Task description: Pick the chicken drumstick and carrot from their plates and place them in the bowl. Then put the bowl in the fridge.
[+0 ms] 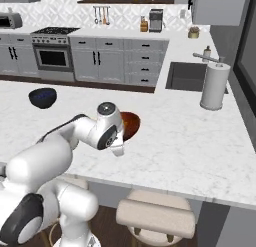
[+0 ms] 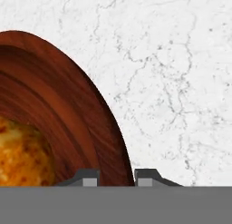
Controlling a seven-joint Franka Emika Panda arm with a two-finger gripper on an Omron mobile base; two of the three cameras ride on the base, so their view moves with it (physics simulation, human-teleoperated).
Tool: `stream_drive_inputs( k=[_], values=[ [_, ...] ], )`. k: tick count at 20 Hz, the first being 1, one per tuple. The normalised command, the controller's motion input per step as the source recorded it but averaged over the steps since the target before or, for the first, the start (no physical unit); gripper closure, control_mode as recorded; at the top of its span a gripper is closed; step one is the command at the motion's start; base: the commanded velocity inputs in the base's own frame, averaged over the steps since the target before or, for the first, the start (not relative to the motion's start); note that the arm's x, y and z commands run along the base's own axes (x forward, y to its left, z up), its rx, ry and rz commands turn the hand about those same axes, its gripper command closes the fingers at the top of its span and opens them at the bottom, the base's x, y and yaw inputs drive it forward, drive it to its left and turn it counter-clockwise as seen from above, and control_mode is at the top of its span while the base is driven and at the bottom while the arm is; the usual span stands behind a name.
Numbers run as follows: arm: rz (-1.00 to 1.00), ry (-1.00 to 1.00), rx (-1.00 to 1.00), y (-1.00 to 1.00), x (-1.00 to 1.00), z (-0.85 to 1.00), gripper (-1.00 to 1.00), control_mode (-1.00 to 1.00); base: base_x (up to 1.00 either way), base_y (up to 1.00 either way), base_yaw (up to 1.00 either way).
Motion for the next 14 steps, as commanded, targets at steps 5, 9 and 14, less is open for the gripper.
stream_drive_inputs(
  k=[5, 9, 14],
  values=[
    [-0.27, -0.02, 0.26, 0.02, -0.83, 0.64, 1.0, -1.0, 0.0, 0.0, 0.0],
    [-0.03, -0.16, -0.04, 0.24, -0.76, 0.76, 1.0, -1.0, 0.0, 0.0, 0.0],
    [0.0, -0.03, 0.0, 0.32, -0.71, 0.72, 1.0, -1.0, 0.0, 0.0, 0.0]
  ],
)
